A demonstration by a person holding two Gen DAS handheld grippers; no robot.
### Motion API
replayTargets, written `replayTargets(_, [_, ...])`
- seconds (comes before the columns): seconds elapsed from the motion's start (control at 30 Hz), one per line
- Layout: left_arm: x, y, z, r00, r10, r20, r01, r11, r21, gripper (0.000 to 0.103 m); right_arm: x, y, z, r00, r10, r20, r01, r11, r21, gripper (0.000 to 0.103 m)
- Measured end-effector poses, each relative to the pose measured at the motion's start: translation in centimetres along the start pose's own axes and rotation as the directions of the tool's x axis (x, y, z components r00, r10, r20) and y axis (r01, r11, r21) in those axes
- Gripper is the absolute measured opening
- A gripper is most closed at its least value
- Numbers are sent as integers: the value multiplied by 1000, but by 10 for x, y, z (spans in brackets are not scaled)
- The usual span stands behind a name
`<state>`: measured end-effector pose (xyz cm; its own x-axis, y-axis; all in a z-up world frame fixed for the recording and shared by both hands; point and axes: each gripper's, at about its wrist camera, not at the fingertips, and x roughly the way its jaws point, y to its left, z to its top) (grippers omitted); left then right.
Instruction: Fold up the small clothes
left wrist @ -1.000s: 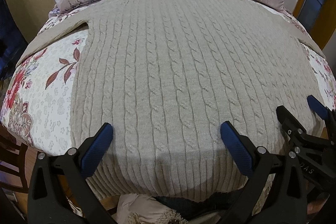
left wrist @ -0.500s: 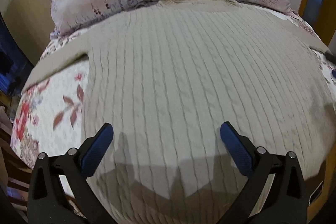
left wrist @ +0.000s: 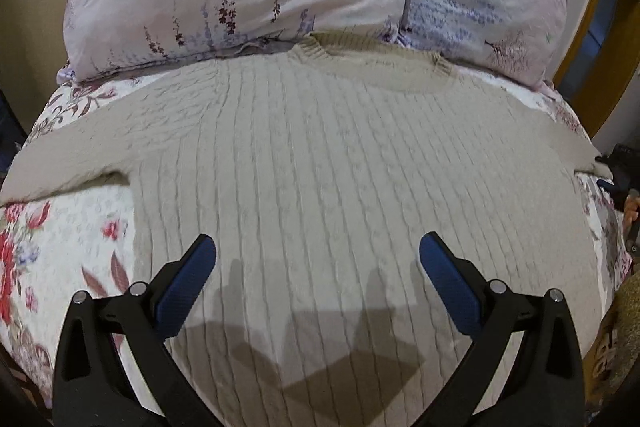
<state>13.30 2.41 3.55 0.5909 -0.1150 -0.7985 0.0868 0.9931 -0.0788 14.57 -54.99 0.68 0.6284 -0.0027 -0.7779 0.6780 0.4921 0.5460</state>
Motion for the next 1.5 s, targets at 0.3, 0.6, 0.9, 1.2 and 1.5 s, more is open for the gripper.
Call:
replayTargets(0.3, [25,5,30,1000,13,-12,-13,1000,10,101,7,-21,22,998,14,61,-19,996,86,18])
replayTargets(0.6, [41,16,39,999,-49,-16,48,998,-32,101,-12,22,15,982,-39,187,68,985,-156,8])
replayTargets(0.9, [42,25,45,990,-139,14,140,986,-87,101,-42,154,-83,965,257,52,-180,794,-581,8])
replayTargets(1.2, [37,30,45,941,-324,97,336,927,-167,101,29,193,-212,948,109,-299,-293,666,-686,9])
replayTargets(1.5, [48,35,49,907,-417,64,419,876,-238,101,17,157,-159,923,239,-302,-344,863,-370,50])
